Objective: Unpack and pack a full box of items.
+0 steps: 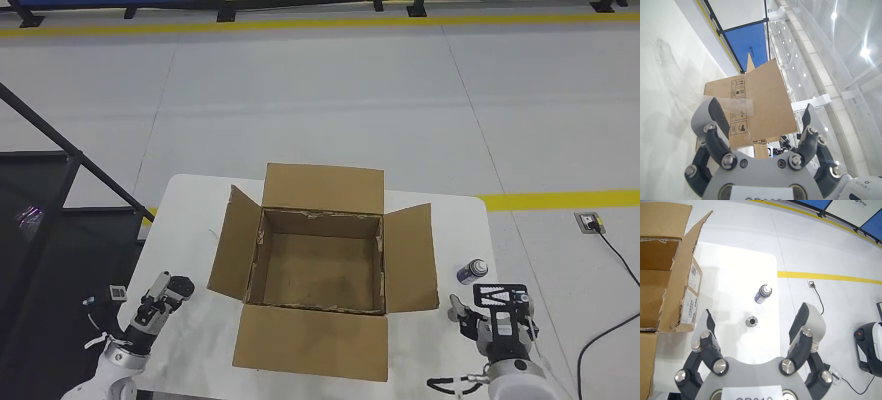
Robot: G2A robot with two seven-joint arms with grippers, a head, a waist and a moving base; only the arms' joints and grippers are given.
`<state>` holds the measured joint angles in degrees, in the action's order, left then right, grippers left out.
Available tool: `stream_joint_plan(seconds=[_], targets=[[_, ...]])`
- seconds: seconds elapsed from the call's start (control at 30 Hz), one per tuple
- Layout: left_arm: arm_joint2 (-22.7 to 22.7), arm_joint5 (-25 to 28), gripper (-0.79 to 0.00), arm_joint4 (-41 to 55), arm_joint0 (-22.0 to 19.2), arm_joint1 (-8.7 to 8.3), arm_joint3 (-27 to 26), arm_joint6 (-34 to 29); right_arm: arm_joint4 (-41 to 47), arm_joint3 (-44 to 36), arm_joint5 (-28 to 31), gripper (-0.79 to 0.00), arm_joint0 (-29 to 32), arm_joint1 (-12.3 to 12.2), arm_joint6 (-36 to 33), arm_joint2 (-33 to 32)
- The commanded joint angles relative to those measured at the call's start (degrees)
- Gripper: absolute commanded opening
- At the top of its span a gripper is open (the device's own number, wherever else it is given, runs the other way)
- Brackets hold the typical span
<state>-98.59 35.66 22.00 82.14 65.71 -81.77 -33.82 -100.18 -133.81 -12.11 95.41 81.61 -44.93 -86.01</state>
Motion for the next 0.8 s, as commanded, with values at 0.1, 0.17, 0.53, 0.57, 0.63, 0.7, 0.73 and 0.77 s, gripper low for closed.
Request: stream_joint_plan(seconds=[0.1,0.17,0.53,0.57,0.63,0.7,0.73,0.77], targets=[[0.3,-0.4,0.000,1.5,0.8,0.15,-0.1,1.2,8.7,5.6,-1.3,0.000,-4.6,0.2,-6.3,-4.4],[0.0,-0.1,0.000,2.5,0.7,0.15,0.3,1.3,14.0,7.7,2.2,0.000,-5.8,0.0,-9.0,-6.8],[-0.4,-0.4,0.000,6.3,0.9,0.08,0.6,-0.9,25.4,23.4,17.3,0.000,-15.9,-1.6,-20.8,-12.2],[-0.4,-0.4,0.000,6.3,0.9,0.08,0.6,-0.9,25.4,24.1,19.1,0.000,-16.2,-1.7,-21.2,-12.0],[-0.4,-0.4,0.000,6.3,0.9,0.08,0.6,-0.9,24.5,25.4,20.1,0.000,-16.9,-2.0,-21.6,-11.8],[-0.4,-0.4,0.000,6.3,0.9,0.08,0.6,-0.9,23.7,26.6,19.9,0.000,-17.8,-2.1,-21.6,-11.2],[-0.4,-0.4,0.000,6.3,0.9,0.08,0.6,-0.9,23.6,27.4,19.3,0.000,-18.2,-2.2,-21.6,-11.1],[-0.4,-0.4,0.000,6.3,0.9,0.08,0.6,-0.9,23.1,28.3,18.5,0.000,-18.7,-2.2,-21.8,-11.1]])
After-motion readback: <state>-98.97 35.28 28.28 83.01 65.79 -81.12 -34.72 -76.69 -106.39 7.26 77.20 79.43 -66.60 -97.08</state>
